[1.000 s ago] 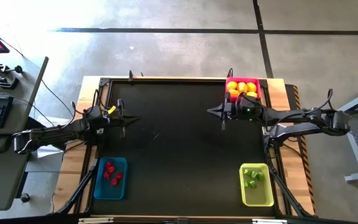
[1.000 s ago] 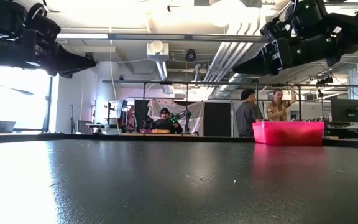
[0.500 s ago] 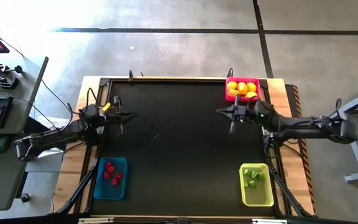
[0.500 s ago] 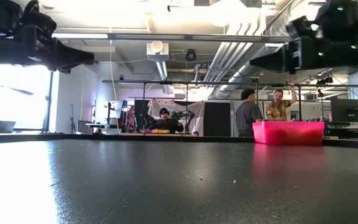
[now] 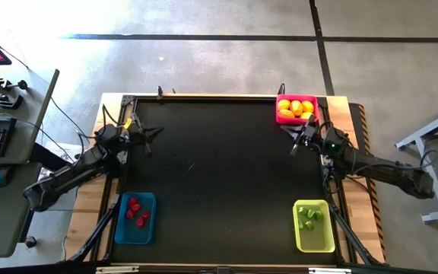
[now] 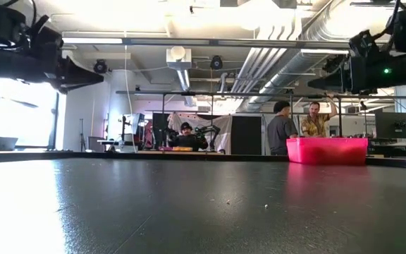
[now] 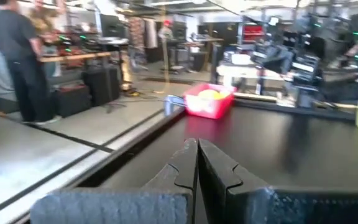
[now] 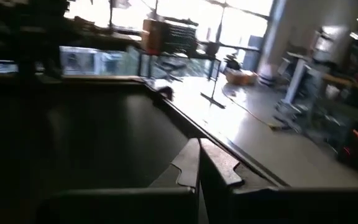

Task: Sort produce into baskets
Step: Return to Home Position

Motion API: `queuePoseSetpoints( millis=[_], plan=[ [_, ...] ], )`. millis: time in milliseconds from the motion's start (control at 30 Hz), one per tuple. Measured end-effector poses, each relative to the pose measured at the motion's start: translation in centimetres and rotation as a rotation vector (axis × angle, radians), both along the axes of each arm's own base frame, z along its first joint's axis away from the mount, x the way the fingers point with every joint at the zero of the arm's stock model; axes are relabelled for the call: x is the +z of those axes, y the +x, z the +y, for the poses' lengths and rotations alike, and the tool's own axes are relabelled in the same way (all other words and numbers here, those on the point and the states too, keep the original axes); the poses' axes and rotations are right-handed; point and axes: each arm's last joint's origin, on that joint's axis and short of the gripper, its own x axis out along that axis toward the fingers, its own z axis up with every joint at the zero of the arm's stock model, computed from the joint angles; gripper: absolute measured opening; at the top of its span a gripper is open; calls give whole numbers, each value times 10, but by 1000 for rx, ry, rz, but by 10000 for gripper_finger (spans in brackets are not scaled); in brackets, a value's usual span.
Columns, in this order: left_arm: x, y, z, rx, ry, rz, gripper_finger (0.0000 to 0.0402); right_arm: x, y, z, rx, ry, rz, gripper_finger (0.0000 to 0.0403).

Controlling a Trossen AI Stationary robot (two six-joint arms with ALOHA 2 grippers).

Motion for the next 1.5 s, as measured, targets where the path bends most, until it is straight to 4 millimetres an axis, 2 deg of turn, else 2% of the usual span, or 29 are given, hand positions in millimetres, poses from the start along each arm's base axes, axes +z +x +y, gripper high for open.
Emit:
queuePoseSetpoints(
  millis=[133,367,467,700,1100,1267,1367,1500],
  plan=[
    [2,-6,3,49,3,-34,0,3,-7,2,-35,4,-34,0],
    [7,-11,-2,-110,20,-80,0,14,-21,11,27,-144,-119,0],
    [10,-12,-1,-98,36,-112,0,20,-24,14,59,-182,-140,0],
    [9,-13,2,26,-32,-140,0,21,-25,13,30,-173,-124,0],
    [4,-7,-4,-55,-69,-98,0,23,-25,14,44,-155,-157,0],
    [3,-6,-4,-55,-43,-68,0,22,-26,12,-9,-137,-159,0],
    [2,-6,-3,-53,-18,-51,0,20,-26,10,-86,-110,-142,0],
    [2,-6,-3,-53,-29,-57,0,7,-24,9,-68,3,-60,0]
  ],
)
